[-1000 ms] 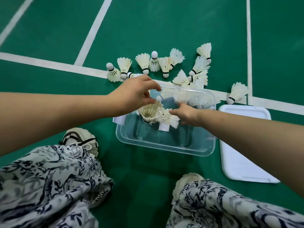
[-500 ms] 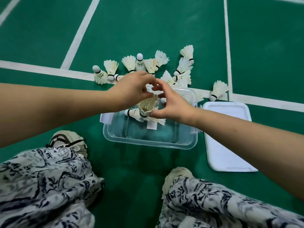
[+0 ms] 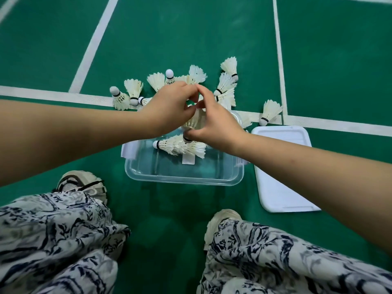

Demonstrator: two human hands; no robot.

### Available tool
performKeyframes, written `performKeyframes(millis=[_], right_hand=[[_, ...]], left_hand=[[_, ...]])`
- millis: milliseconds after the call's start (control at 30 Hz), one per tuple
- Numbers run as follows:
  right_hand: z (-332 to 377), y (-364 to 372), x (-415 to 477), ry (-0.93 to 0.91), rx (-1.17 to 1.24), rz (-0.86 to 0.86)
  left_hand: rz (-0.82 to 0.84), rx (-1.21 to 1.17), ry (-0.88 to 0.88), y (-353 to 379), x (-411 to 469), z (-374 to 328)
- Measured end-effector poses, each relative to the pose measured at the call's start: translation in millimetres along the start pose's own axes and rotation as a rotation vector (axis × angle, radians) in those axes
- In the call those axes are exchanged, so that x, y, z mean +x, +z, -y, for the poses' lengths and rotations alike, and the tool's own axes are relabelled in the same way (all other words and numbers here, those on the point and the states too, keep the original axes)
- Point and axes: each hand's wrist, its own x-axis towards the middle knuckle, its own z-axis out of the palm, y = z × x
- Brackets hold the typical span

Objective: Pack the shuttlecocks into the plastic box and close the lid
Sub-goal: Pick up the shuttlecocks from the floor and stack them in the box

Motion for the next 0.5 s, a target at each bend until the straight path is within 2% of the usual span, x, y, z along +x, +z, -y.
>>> performKeyframes(millis=[367,500], right_hand=[[-27.9,-2.3,-1.6,0.046,-0.164,0.082],[-41.6,-2.8,-1.6,0.093,-0.302,0.088]], left_hand=[[0.070,-0.001,0.026,1.3,-12.0,14.5],[0.083,-0.001,0.013,1.2,-17.1,21.2]])
